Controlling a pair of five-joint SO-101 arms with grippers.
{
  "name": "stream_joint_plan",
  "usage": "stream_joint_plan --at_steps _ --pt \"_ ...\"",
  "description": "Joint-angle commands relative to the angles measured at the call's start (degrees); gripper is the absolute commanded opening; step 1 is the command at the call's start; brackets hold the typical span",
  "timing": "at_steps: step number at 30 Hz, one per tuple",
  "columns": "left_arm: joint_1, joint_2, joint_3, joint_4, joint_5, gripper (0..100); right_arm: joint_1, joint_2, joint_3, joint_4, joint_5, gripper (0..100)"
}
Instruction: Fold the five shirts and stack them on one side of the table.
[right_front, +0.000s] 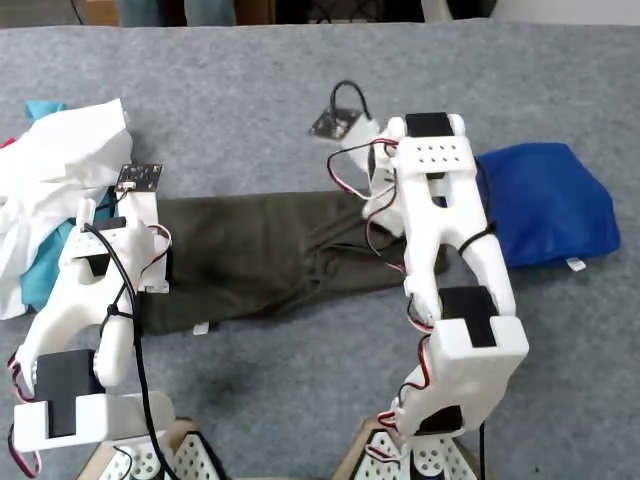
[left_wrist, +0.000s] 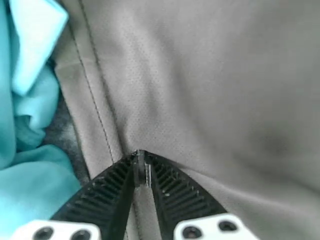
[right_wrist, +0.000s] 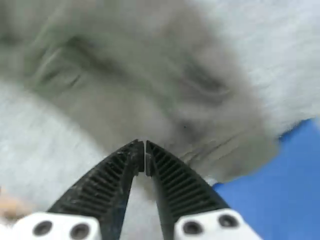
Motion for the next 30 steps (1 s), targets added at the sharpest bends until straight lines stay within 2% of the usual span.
stream_joint_plan --at_steps 1,4,9,17,21,30 --pt "0.6 -1.2 -0.3 -0.8 0.4 3 0.1 -2.9 -0.7 4.3 1.7 1.5" --pt "0.6 -1.2 -0.3 -0.8 0.4 3 0.1 -2.8 4.7 -0.8 1.5 1.5" --pt "0.6 -1.2 -0.1 -0.8 0.4 3 0.1 -1.6 12.8 -15.5 1.3 1.5" --pt "0.6 -1.2 -0.2 -0.8 0.4 3 0.1 8.0 3.6 -25.8 -10.1 1.5" --pt "0.6 -1.2 -0.2 -0.8 0.4 3 -0.4 11.9 -5.3 -22.8 -14.7 1.5" --pt "0.6 -1.2 -0.2 -0.8 0.4 3 -0.5 12.4 -21.9 6.2 -14.9 1.5"
